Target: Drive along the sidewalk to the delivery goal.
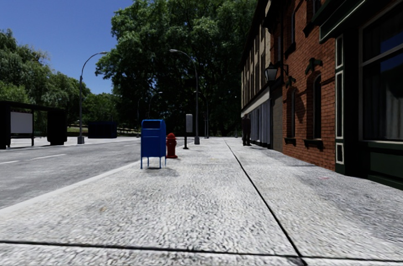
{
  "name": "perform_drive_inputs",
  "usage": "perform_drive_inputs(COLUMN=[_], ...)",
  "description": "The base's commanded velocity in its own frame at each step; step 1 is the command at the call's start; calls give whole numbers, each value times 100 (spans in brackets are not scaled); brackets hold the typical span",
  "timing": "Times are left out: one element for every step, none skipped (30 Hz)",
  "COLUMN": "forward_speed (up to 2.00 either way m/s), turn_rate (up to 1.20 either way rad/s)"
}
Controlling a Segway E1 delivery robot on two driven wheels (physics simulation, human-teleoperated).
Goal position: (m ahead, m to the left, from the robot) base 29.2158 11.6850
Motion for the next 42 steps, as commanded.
perform_drive_inputs(forward_speed=[200, 200, 200, 200, 200, 200, 200, 200, 200, 200, 200, 200, 200, 200, 200, 200, 200, 200, 200, 200, 200, 200, 200, 200, 200, 200, 200, 200, 200, 200, 200, 200, 200, 200, 200, 200, 200, 200, 200, 200, 200, 200], turn_rate=[0, 0, 0, 0, 0, 0, 0, 0, 0, 0, -6, -6, -12, -18, -21, -21, -22, -22, -22, -22, -22, -22, -22, -22, -22, -22, -22, -22, -22, -22, -22, -22, -22, -22, -22, -22, -22, -22, -22, -22, -22, -22])
